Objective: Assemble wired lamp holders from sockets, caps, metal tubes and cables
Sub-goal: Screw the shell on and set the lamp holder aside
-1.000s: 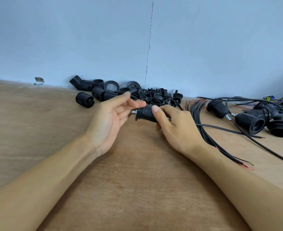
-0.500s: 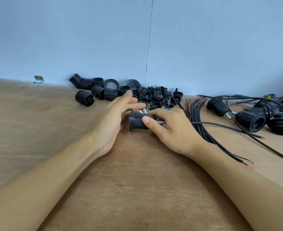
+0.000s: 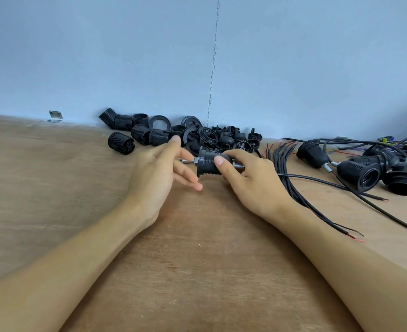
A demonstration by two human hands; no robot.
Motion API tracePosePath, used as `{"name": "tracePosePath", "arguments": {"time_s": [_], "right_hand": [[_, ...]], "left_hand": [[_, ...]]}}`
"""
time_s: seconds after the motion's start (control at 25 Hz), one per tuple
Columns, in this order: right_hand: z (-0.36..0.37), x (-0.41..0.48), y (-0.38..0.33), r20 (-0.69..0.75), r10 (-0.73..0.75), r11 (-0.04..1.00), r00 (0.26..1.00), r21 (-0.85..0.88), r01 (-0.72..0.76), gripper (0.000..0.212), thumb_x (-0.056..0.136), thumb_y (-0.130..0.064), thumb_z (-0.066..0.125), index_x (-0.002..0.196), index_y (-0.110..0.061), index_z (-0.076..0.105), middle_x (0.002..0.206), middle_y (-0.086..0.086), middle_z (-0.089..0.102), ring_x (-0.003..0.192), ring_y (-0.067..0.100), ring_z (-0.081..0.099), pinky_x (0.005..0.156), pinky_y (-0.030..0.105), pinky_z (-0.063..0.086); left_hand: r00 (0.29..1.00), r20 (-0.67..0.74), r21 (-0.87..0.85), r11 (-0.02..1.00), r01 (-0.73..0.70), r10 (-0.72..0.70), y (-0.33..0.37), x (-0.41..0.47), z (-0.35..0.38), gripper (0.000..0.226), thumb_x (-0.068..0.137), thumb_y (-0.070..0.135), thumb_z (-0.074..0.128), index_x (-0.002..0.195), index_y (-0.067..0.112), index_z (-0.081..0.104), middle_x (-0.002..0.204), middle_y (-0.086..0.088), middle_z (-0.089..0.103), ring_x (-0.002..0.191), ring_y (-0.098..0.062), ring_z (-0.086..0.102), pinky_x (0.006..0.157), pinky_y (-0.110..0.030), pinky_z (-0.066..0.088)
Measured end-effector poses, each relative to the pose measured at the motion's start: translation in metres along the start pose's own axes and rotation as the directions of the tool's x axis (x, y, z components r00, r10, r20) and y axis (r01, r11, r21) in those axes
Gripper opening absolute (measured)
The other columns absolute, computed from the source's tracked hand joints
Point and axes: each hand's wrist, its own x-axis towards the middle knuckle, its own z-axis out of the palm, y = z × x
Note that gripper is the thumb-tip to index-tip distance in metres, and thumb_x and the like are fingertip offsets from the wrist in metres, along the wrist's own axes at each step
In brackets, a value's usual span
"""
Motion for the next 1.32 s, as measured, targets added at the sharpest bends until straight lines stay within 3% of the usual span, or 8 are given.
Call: {"name": "tracePosePath", "arguments": {"time_s": [0.16,0.32,0.44,0.68,0.88,1.08,1.24,1.32], "right_hand": [[-0.0020,-0.0016,-0.0013,-0.005,-0.015,0.998,1.000,0.069,0.015,0.032,0.095,-0.050,0.059,0.118,-0.029,0.064,0.057,-0.031,0.056,0.059,-0.003,0.051,0.100,0.047,0.046],[-0.0050,-0.0029,-0.0041,-0.010,-0.060,0.990,0.998,0.129,0.061,0.033,0.096,-0.048,0.059,0.121,-0.027,0.063,0.094,-0.008,0.073,0.096,0.005,0.064,0.108,0.045,0.039],[-0.0051,-0.0042,-0.0040,0.012,-0.076,0.988,0.997,0.138,0.074,0.032,0.097,-0.047,0.057,0.121,-0.027,0.063,0.091,0.001,0.074,0.093,0.006,0.064,0.107,0.041,0.040],[-0.0036,-0.0019,0.0019,0.040,-0.031,0.992,0.999,0.122,0.026,0.032,0.097,-0.046,0.057,0.122,-0.026,0.064,0.079,-0.009,0.062,0.082,0.005,0.059,0.076,0.020,0.043],[-0.0001,-0.0023,0.0008,0.120,-0.135,0.988,0.984,-0.054,0.142,0.033,0.097,-0.048,0.058,0.119,-0.025,0.069,0.073,-0.017,0.055,0.075,0.005,0.054,0.084,0.035,0.043],[-0.0011,-0.0010,0.0015,0.058,-0.110,0.988,0.992,-0.100,0.116,0.030,0.099,-0.048,0.054,0.112,-0.025,0.070,0.066,-0.021,0.050,0.074,0.006,0.050,0.093,0.047,0.045],[-0.0003,-0.0014,-0.0013,0.022,-0.106,0.984,0.994,-0.139,0.108,0.033,0.101,-0.049,0.051,0.115,-0.025,0.069,0.072,-0.017,0.055,0.075,0.008,0.054,0.098,0.048,0.043],[-0.0008,-0.0010,-0.0019,-0.028,-0.068,0.994,0.997,-0.090,0.065,0.035,0.101,-0.049,0.051,0.118,-0.024,0.068,0.077,-0.015,0.062,0.076,0.012,0.059,0.098,0.049,0.045]], "left_hand": [[0.996,0.010,-0.001,0.996,0.087,-0.087,-0.0037,0.0031,-0.0011,0.039,0.107,0.046,0.045,0.105,0.011,0.063,0.069,-0.017,0.073,0.077,-0.030,0.078,0.087,-0.038,0.058],[0.996,0.063,0.105,0.993,0.061,-0.067,-0.0027,0.0035,-0.0025,0.047,0.096,0.061,0.057,0.106,0.016,0.067,0.069,-0.010,0.074,0.074,-0.030,0.078,0.097,-0.048,0.054],[0.995,0.088,0.190,0.981,0.037,-0.055,-0.0004,0.0022,-0.0025,0.048,0.089,0.068,0.061,0.096,0.022,0.071,0.070,-0.002,0.074,0.071,-0.026,0.078,0.101,-0.050,0.050],[0.993,0.120,0.033,0.999,-0.025,0.021,-0.0005,0.0022,-0.0046,0.049,0.073,0.037,0.076,0.121,0.028,0.068,0.105,0.004,0.079,0.100,-0.015,0.075,0.098,-0.047,0.057],[0.986,0.135,-0.017,0.995,-0.098,0.100,0.0026,0.0008,-0.0027,0.037,0.078,0.034,0.074,0.113,0.022,0.069,0.098,-0.002,0.080,0.107,-0.013,0.072,0.110,-0.045,0.047],[0.984,0.056,-0.028,0.986,-0.167,0.168,0.0056,0.0014,-0.0036,0.008,0.094,0.023,0.069,0.093,0.015,0.072,0.074,-0.011,0.077,0.095,-0.019,0.077,0.099,-0.035,0.055],[0.994,0.025,-0.015,0.995,-0.104,0.104,0.0040,0.0067,-0.0052,0.017,0.099,0.018,0.066,0.082,0.016,0.070,0.071,-0.006,0.075,0.084,-0.021,0.079,0.080,-0.018,0.059],[0.997,0.053,-0.006,0.999,-0.049,0.050,0.0006,0.0054,-0.0040,0.019,0.097,0.026,0.069,0.081,0.015,0.070,0.072,-0.006,0.075,0.073,-0.027,0.078,0.078,-0.022,0.058]]}}
